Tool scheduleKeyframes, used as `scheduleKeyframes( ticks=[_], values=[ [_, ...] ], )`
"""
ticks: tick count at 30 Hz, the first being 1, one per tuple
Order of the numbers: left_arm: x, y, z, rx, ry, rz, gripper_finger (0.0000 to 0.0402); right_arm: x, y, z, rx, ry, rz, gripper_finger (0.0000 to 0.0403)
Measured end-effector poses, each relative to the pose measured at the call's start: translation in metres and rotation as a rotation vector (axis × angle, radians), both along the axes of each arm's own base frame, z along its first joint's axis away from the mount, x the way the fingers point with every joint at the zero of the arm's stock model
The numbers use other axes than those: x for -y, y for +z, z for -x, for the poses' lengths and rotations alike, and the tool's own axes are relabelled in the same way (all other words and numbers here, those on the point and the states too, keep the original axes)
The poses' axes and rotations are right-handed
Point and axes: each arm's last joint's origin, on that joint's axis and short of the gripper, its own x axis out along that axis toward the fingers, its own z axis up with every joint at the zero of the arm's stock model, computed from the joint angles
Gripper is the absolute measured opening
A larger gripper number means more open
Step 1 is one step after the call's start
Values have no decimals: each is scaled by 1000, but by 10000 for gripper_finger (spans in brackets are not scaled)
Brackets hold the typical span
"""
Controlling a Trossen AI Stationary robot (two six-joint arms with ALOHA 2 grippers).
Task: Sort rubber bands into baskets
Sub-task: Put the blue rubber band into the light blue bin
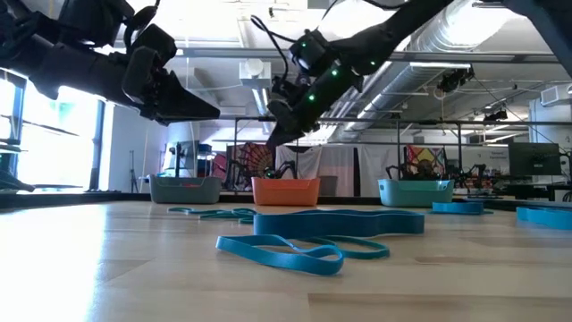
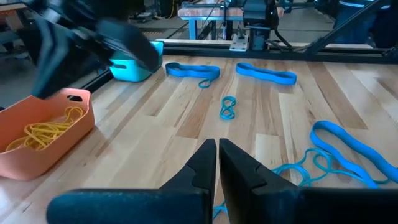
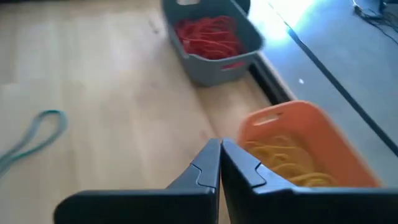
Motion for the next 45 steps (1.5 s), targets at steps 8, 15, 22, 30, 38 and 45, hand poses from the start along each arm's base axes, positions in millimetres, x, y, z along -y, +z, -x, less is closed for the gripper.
scheduleKeyframes(
  ticks=[8,15,22,30,38,45],
  values=[
    [4,-4,-1,-65,-122,57,7,-58,-16,19,84,38,-15,0],
    [8,-8,-15,-370,-127,55,25,-117,-5,58,96,40,25,0],
    [7,-20,-33,-513,-135,1,81,-155,0,101,135,-11,46,0],
    [-3,-30,-50,-625,-39,-4,121,-171,-9,130,158,-91,51,0],
    [-11,-41,-55,-718,-52,52,122,-173,-12,129,167,-102,57,0],
    [-18,-49,-57,-737,-23,75,121,-173,-16,127,155,-88,51,0]
  ],
)
